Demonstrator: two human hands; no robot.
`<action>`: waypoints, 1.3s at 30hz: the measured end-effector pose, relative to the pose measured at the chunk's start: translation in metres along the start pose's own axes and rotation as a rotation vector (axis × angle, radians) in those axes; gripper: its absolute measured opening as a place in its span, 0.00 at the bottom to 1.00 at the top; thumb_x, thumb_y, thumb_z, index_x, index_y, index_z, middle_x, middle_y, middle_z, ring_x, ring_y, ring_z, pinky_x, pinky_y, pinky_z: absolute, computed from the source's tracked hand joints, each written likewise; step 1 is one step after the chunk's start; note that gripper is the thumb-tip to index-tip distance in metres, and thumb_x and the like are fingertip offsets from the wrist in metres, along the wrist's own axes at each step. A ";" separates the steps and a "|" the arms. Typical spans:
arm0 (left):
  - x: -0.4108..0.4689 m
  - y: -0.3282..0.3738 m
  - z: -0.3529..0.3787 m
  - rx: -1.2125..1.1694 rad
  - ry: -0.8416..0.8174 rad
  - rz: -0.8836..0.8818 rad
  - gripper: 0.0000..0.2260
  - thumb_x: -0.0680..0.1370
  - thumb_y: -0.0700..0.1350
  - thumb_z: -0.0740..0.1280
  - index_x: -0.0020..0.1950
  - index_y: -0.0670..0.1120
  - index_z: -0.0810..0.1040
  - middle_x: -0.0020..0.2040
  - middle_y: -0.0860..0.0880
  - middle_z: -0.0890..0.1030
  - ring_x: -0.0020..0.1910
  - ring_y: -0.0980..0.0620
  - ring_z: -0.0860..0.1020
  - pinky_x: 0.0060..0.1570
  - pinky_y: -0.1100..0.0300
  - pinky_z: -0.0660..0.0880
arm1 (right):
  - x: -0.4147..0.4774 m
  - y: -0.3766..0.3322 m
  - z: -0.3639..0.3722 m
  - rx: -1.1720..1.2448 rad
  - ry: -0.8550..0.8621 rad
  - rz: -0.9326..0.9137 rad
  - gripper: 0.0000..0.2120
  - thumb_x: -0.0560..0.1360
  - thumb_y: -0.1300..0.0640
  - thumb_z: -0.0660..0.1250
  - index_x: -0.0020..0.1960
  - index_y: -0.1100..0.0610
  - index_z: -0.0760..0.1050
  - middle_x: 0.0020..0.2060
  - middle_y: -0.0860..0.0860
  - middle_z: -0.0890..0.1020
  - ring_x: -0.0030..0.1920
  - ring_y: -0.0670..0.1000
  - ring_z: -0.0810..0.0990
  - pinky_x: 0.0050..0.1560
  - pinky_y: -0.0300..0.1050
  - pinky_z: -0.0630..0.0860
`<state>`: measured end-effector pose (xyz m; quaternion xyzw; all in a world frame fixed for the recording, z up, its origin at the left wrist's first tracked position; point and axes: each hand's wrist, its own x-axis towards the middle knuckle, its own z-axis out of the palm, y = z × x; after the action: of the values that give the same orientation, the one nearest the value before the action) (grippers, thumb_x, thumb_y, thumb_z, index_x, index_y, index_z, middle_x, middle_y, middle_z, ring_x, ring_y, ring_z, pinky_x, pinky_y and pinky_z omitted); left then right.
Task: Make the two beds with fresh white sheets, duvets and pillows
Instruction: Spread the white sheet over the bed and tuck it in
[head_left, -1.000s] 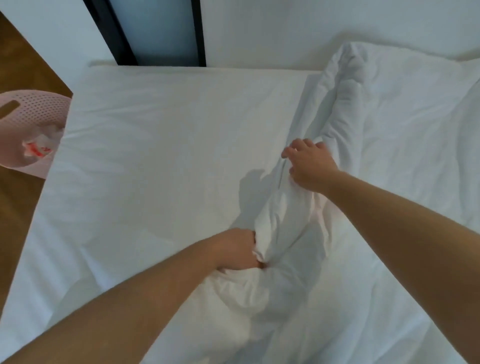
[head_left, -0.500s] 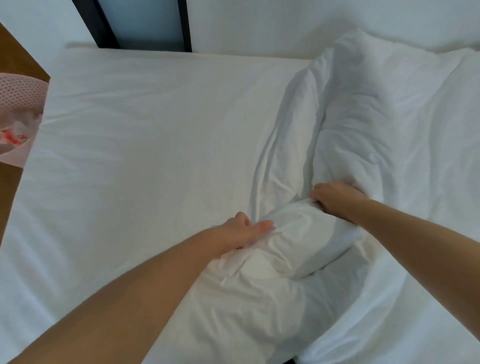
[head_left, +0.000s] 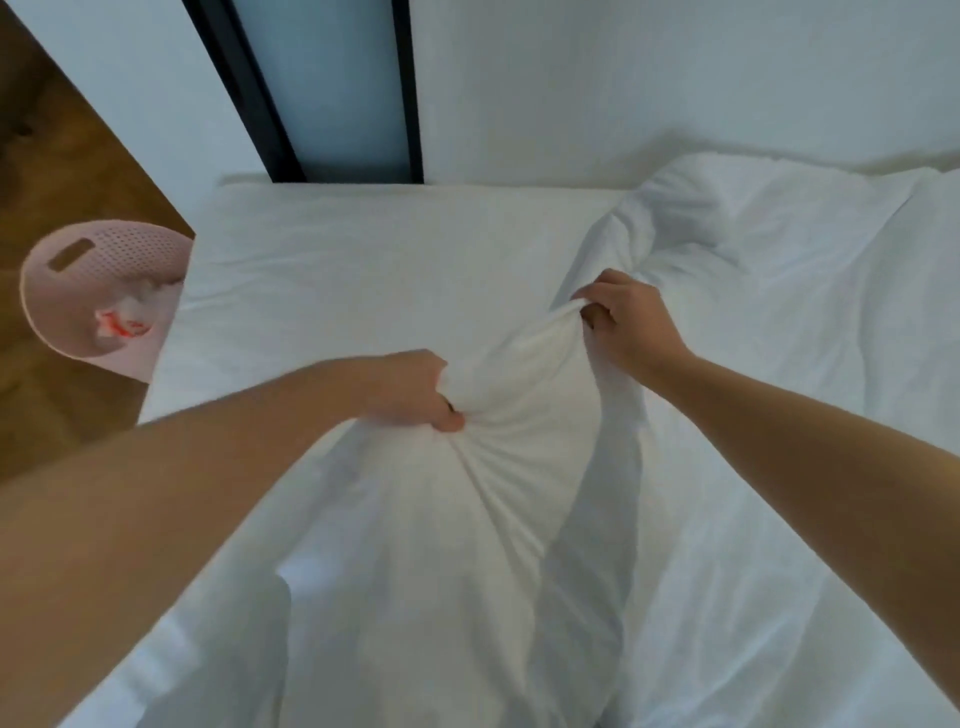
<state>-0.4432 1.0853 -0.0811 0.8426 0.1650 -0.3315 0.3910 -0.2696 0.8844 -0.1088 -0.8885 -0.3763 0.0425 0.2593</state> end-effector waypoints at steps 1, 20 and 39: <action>-0.011 0.001 -0.028 0.044 0.074 -0.019 0.12 0.71 0.44 0.75 0.53 0.46 0.80 0.54 0.47 0.82 0.51 0.48 0.80 0.53 0.57 0.76 | 0.018 -0.016 -0.002 0.029 0.049 0.010 0.12 0.74 0.68 0.64 0.53 0.63 0.83 0.47 0.58 0.81 0.47 0.60 0.81 0.49 0.47 0.75; 0.028 -0.175 -0.102 0.563 0.572 -0.466 0.39 0.79 0.61 0.59 0.79 0.49 0.38 0.79 0.45 0.39 0.78 0.40 0.42 0.72 0.34 0.48 | 0.119 -0.115 0.133 -0.153 -0.488 0.131 0.37 0.80 0.41 0.61 0.79 0.41 0.41 0.80 0.50 0.44 0.79 0.61 0.44 0.72 0.69 0.52; 0.151 -0.238 0.046 0.482 0.515 -0.375 0.50 0.64 0.80 0.39 0.74 0.51 0.26 0.74 0.45 0.24 0.73 0.39 0.27 0.61 0.23 0.35 | 0.007 -0.016 0.286 -0.515 -0.507 0.102 0.46 0.69 0.22 0.40 0.76 0.45 0.27 0.75 0.56 0.28 0.74 0.66 0.29 0.66 0.78 0.35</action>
<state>-0.4812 1.2052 -0.3382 0.9209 0.3264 -0.2042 0.0606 -0.3523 1.0216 -0.3463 -0.9035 -0.3820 0.1783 -0.0769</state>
